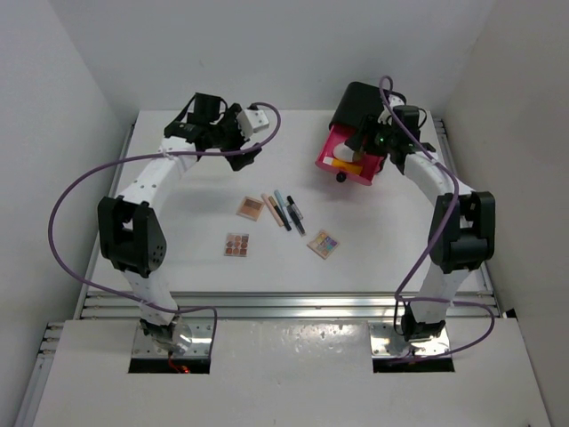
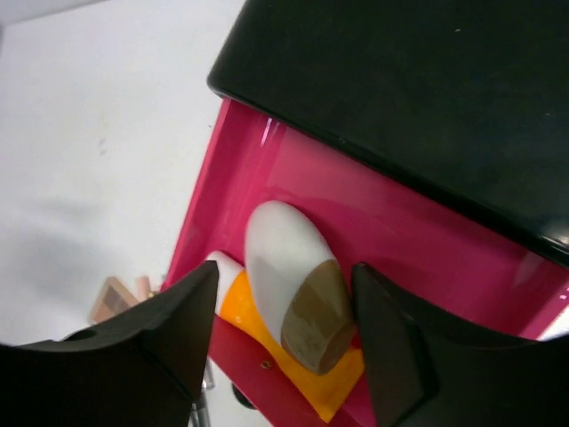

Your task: Organize the makeup

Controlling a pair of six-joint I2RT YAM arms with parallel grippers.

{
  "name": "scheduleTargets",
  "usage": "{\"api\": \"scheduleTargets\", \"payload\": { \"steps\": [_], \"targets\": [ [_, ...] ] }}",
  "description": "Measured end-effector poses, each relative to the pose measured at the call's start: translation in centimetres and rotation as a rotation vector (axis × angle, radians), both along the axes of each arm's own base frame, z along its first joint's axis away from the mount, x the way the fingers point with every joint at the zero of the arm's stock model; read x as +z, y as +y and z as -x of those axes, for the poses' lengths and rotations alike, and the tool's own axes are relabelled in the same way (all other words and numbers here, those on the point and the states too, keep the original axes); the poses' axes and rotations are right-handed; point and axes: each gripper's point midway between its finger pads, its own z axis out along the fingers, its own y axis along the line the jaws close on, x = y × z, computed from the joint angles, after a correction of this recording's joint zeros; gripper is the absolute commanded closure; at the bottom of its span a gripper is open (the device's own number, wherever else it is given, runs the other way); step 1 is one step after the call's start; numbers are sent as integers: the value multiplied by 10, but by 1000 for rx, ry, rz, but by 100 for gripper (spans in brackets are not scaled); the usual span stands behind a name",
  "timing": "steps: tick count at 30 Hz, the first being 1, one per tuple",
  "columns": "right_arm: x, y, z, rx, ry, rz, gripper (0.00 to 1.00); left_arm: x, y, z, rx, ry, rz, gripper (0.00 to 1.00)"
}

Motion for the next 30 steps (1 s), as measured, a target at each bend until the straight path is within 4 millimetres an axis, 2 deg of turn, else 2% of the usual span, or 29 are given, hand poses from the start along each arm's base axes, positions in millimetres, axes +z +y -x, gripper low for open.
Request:
{"api": "scheduleTargets", "payload": {
  "steps": [8, 9, 11, 12, 17, 22, 23, 24, 27, 28, 30],
  "targets": [
    [-15, -14, 8, 0, 42, 121, 35, -7, 1, 4, 0, 24, -6, 1],
    [-16, -16, 10, -3, 47, 141, 22, -7, 1, 4, 0, 25, -7, 1],
    [-14, -22, 13, -28, 50, 204, 9, -8, 3, 4, 6, 22, -16, 1],
    [-10, -23, 15, -34, 46, 243, 0, -8, 4, 3, 10, 19, -24, 1],
    [34, -18, 25, -103, -34, 422, 0, -12, 20, -3, 73, 5, -82, 1],
    [76, -4, 50, -151, -121, 592, 0, -10, 40, -14, 257, 28, -42, 1],
    [80, -1, 55, -150, -129, 623, 2, -10, 46, -16, 309, 39, -17, 1],
    [81, 4, 59, -140, -133, 647, 17, -8, 51, -17, 346, 46, 3, 3],
    [68, 15, 74, -116, -109, 661, 45, -3, 71, -19, 434, 61, 50, 4],
    [60, 16, 80, -121, -93, 648, 49, 0, 76, -18, 456, 63, 64, 4],
    [37, 21, 95, -127, -41, 629, 43, 2, 85, -15, 496, 68, 79, 4]
  ]
}}
